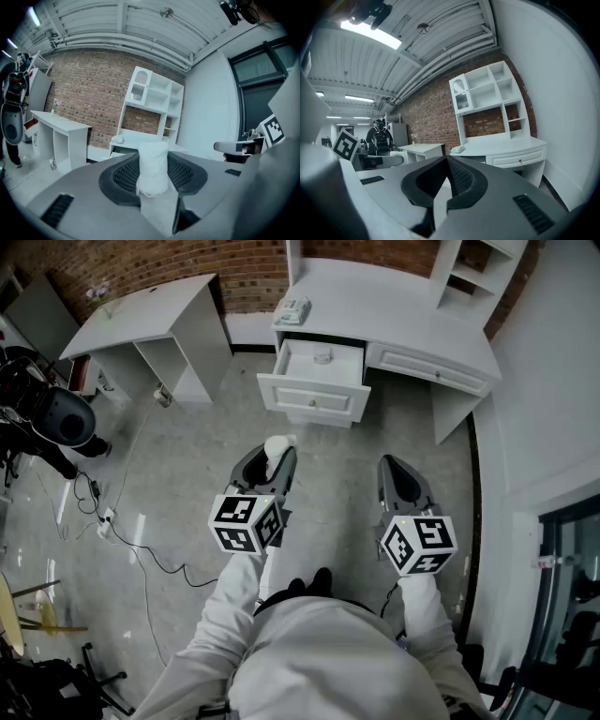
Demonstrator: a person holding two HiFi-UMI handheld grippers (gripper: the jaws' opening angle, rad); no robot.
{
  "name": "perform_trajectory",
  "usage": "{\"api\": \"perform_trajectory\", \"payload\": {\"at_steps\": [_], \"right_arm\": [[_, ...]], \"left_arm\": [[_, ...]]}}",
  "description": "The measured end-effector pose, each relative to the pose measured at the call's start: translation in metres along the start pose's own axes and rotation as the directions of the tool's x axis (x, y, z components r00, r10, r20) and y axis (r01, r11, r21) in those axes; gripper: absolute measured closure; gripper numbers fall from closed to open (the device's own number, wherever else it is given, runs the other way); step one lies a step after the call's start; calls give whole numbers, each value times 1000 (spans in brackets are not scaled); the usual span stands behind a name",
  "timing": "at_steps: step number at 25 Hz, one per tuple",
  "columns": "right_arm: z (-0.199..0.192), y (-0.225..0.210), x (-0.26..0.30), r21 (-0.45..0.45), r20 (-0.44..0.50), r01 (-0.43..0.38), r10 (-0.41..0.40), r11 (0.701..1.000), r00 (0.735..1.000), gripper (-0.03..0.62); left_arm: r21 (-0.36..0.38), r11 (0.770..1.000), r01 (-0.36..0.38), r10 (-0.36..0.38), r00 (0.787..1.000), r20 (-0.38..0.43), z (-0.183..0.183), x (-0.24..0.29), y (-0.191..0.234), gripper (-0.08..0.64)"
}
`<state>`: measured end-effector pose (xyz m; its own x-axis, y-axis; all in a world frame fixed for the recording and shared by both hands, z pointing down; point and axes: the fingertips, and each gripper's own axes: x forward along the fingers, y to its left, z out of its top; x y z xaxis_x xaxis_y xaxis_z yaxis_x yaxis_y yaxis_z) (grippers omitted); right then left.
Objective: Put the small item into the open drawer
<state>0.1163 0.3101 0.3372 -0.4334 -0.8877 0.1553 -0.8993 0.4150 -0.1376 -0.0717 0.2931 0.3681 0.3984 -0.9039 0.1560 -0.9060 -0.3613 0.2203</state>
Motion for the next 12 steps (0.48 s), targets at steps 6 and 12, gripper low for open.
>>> {"api": "perform_trajectory", "payload": {"at_steps": [6, 12], "right_arm": [[-3, -13, 3, 50, 13, 1, -2, 999, 1000, 565], [-3, -23, -2, 68, -2, 8, -8, 998, 1000, 565]], "left_arm": [[-6, 1000, -5, 5, 1000, -4, -4, 5, -5, 380], [-12, 1000, -23, 23, 1000, 8, 3, 1, -4, 380]]}}
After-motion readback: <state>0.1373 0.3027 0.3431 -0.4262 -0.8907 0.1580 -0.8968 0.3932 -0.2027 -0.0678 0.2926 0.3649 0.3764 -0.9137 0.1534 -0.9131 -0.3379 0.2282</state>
